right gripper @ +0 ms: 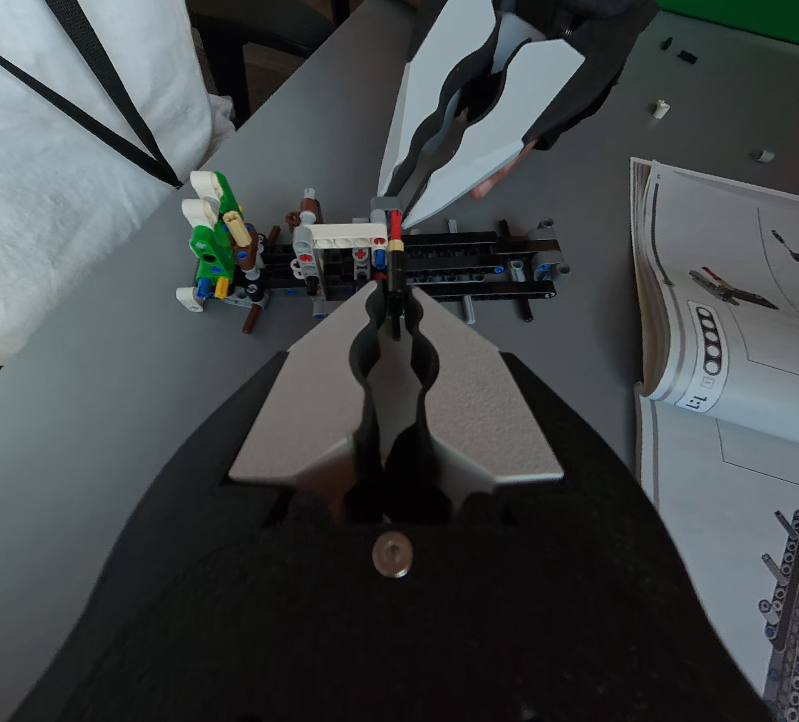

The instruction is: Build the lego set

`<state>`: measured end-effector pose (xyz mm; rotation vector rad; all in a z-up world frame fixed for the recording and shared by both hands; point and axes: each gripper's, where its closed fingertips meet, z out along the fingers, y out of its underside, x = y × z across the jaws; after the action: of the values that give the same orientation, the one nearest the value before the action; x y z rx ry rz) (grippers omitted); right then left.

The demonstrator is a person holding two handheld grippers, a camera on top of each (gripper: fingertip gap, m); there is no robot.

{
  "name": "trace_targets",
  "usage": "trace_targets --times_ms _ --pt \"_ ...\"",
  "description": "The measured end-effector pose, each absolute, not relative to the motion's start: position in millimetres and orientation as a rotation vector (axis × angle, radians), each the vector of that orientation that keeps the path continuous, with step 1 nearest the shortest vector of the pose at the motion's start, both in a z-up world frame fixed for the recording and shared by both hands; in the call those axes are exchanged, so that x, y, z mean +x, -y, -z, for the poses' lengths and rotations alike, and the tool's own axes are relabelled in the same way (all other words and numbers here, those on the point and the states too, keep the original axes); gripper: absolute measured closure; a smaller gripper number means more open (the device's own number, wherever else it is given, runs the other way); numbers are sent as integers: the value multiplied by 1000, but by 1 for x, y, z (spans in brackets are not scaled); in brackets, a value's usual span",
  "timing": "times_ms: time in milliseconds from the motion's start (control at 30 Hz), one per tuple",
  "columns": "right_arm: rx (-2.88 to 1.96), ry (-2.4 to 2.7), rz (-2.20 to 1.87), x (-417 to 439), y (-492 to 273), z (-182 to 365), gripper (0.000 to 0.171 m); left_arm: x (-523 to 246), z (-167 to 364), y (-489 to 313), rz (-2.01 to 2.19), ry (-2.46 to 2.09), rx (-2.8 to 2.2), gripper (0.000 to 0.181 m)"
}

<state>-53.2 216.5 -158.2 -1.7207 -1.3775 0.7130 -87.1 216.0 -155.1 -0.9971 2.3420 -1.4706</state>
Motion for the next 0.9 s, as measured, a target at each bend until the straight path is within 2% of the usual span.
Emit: trace_targets --times_ms 300,900 --pt "-1808 1509 -584 -54 -214 154 166 -90 155 -213 1521 -2390 -1010 174" --pt "-1694 1743 -693 -58 -212 153 165 -95 157 -203 1607 -2537 -947 177"
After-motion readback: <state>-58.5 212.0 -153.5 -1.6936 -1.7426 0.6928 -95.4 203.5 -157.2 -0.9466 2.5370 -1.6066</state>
